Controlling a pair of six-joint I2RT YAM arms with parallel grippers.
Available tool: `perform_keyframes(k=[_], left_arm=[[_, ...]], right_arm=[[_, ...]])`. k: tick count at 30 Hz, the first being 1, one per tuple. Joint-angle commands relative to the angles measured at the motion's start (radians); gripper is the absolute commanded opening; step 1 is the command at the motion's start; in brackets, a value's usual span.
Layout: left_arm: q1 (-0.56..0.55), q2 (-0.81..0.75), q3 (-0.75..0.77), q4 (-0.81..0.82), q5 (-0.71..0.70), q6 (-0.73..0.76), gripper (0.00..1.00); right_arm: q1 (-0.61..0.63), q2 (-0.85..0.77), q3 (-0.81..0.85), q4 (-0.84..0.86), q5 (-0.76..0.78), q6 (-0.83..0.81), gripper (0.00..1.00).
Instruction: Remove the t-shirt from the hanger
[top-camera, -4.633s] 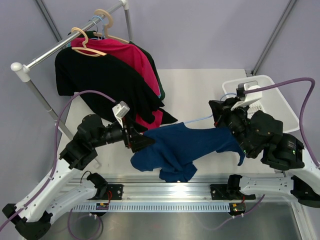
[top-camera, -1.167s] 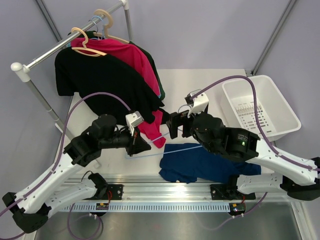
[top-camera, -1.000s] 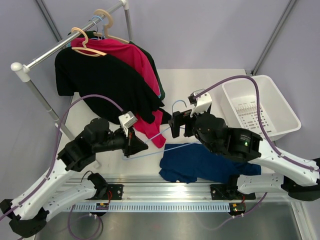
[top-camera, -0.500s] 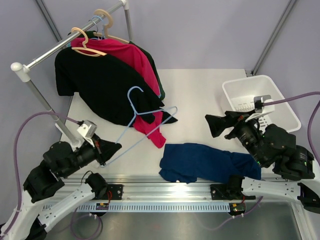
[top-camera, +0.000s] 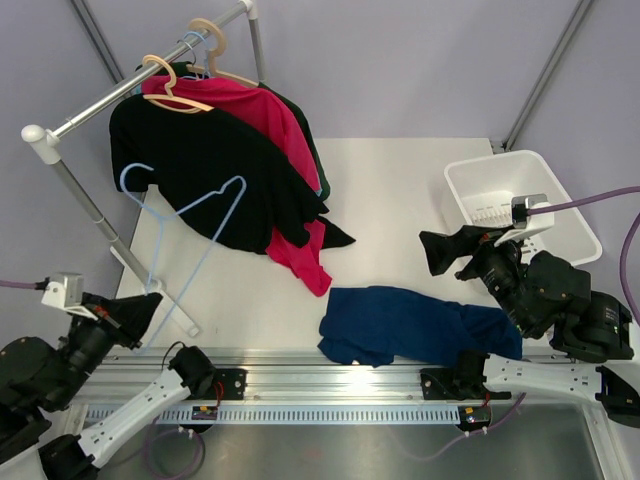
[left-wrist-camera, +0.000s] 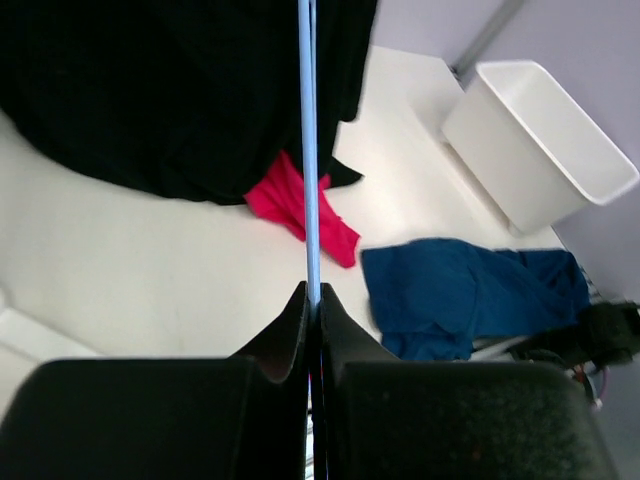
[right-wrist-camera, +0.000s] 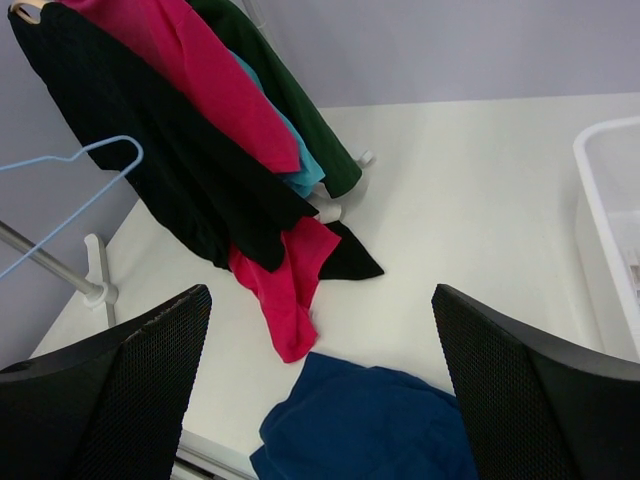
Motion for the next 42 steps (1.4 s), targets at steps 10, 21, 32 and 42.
perform_keyframes(k=[10,21,32,42], left_arm=[[0.0,0.038,-0.019,-0.008,-0.459,-0.127,0.0],[0.001,0.228,-0.033,0.13,-0.49,-0.145,0.0],[0.001,0.335,0.149,0.144,-0.581,-0.024,0.0],[0.001,0.441,0.203,0.221,-0.652,0.086,0.0]], right_arm=[[0.002,0.064,0.034,-0.024,0.05,0.003,1.0],[0.002,0.098,-0.018,0.015,0.067,-0.029,0.99],[0.002,0.09,-0.057,0.042,0.067,-0.043,1.0],[0.002,0.067,-0.121,0.11,0.041,-0.062,1.0]])
